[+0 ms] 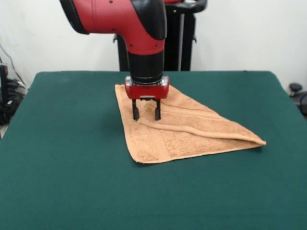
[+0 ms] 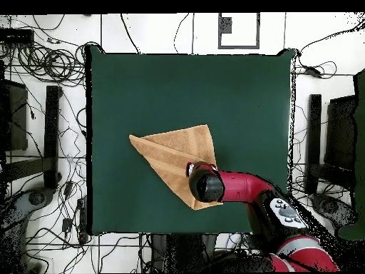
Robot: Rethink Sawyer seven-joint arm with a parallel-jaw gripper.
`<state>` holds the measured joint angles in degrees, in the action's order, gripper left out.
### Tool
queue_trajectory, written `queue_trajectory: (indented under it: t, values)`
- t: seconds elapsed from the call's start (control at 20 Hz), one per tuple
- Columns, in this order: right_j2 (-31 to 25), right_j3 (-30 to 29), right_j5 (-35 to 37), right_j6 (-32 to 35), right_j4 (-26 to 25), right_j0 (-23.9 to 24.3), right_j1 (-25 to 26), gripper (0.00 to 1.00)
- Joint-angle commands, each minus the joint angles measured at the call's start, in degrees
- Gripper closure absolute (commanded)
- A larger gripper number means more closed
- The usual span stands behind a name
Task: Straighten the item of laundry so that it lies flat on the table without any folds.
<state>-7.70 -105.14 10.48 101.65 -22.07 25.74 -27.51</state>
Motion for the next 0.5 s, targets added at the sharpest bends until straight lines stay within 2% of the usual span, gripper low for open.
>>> queue_trajectory:
  t: [0.05,0.25,0.3,0.5]
  values:
    - [-1.7,1.8,-1.8,7.1,0.4,-4.1,4.8,1.00]
    - [-0.9,3.1,2.0,5.5,0.3,-5.2,4.6,1.00]
    - [-0.7,3.5,3.0,5.0,0.3,-5.4,4.6,0.00]
    - [1.6,5.0,6.8,6.0,2.1,-8.4,4.5,0.00]
